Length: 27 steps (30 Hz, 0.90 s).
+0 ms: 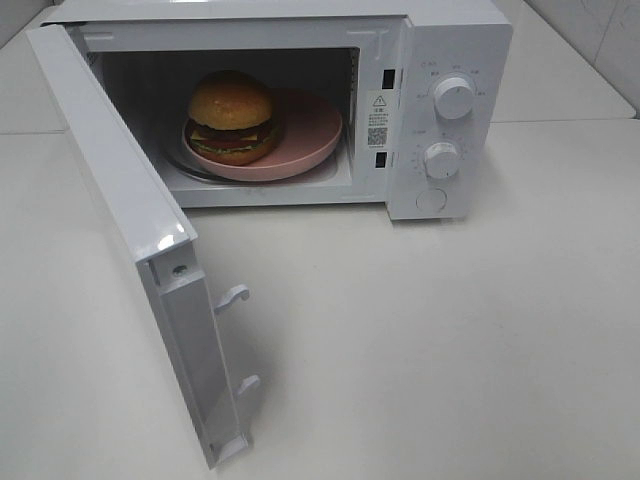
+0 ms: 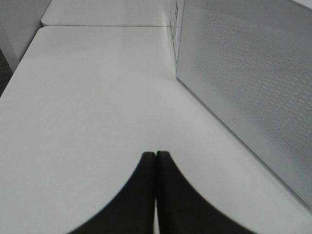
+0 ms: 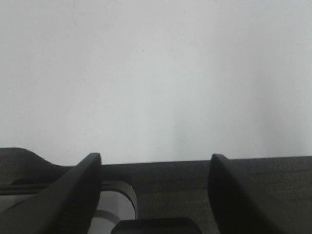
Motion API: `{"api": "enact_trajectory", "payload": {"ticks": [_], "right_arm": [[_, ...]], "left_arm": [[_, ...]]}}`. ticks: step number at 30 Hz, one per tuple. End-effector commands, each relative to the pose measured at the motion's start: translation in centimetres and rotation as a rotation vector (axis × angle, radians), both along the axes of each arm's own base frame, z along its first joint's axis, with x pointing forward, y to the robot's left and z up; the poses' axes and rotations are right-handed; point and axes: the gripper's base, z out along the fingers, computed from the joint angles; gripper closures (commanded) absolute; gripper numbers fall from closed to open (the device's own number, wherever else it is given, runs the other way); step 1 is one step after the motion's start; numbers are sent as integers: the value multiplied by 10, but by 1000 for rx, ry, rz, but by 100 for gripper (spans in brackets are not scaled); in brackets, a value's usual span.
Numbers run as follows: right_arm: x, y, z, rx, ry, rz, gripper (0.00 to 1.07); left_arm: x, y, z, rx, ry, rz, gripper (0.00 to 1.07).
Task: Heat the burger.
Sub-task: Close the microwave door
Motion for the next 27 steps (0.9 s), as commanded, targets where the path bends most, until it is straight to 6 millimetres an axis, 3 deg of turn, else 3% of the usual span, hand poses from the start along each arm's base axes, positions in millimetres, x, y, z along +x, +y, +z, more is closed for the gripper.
{"api": "enact_trajectory", "payload": {"ticks": [1,6,8,11,19,27], "right_arm": [[-16,0,7,20,-118,47,48],[-32,2,11,64,-251,94,48],[-48,3,13,78,-379,143,48],[-53,3,14,80,-408,150,48],[-89,-2,17,92,-638,156,48],[-94,-3,17,94,-668,156,48]], "left_arm": [[-2,0,1,-6,-33,-2,106],[-2,0,1,-6,-33,-2,106],[-2,0,1,-6,-33,-2,106],[-2,0,1,-5,-33,-3,106],[-2,0,1,-5,-33,-3,106],[-2,-1,1,-4,-30,-5,106]]}}
